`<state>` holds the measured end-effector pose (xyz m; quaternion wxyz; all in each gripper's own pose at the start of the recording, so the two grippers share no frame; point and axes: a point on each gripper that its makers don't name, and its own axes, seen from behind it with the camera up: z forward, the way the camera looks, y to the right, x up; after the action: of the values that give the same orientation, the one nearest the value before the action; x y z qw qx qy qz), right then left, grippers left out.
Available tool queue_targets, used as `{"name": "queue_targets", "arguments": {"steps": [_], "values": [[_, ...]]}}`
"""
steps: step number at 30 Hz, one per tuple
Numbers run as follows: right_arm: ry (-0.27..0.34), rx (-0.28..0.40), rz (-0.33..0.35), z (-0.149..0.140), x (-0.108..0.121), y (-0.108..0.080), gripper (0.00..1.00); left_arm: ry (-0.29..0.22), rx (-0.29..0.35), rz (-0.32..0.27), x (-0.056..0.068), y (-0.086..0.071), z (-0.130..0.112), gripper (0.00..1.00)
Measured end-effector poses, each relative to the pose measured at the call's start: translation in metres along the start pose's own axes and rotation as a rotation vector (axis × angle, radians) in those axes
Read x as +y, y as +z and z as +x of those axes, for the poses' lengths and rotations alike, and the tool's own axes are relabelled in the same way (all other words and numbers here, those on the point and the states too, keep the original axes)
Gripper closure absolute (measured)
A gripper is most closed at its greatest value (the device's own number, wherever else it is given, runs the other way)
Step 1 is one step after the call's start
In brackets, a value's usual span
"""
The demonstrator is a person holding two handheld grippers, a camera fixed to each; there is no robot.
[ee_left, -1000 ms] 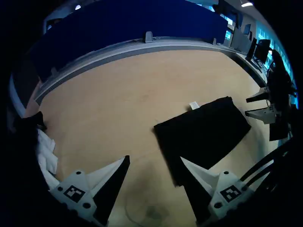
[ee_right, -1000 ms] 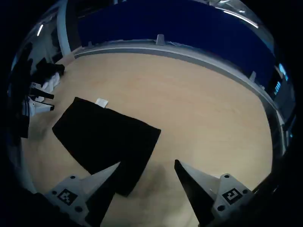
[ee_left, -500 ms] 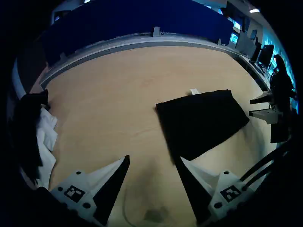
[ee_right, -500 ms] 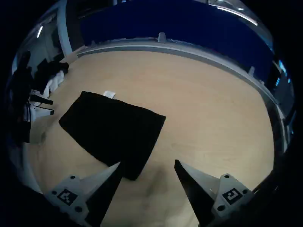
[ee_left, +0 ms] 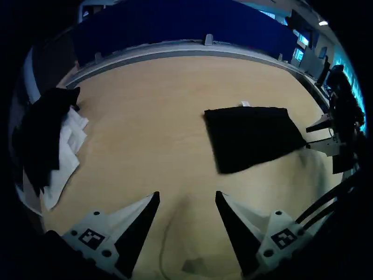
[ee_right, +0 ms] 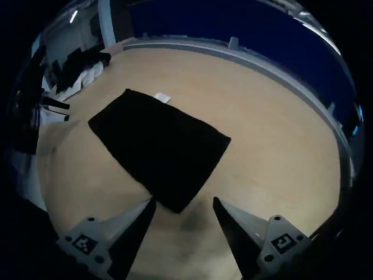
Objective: Fold towel
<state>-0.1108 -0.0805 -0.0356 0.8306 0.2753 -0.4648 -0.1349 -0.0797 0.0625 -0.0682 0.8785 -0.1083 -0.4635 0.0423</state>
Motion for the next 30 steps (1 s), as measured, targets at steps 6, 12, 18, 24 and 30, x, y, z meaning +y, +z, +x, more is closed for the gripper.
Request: {"name": "queue_targets", "arguments": {"steps": [6, 12, 18, 24, 30], "values": [[-0.042, -0.023, 0.024, -0.004, -0.004, 0.003, 0.14, -0.035, -0.016, 0.02, -0.003, -0.018, -0.025, 0.12], [-0.046, -0.045, 0.045, -0.009, -0.008, 0.007, 0.33, -0.077, -0.033, 0.024, -0.003, -0.029, -0.042, 0.12], [-0.051, -0.056, 0.05, -0.016, -0.011, 0.01, 0.52, -0.088, -0.043, 0.025, -0.001, -0.038, -0.051, 0.12], [-0.035, -0.044, 0.045, -0.015, -0.01, 0.009, 0.75, -0.095, -0.048, 0.02, 0.002, -0.037, -0.058, 0.12], [-0.021, -0.043, 0.036, -0.016, -0.008, 0.009, 0.85, -0.092, -0.051, 0.014, 0.007, -0.037, -0.061, 0.12]]}}
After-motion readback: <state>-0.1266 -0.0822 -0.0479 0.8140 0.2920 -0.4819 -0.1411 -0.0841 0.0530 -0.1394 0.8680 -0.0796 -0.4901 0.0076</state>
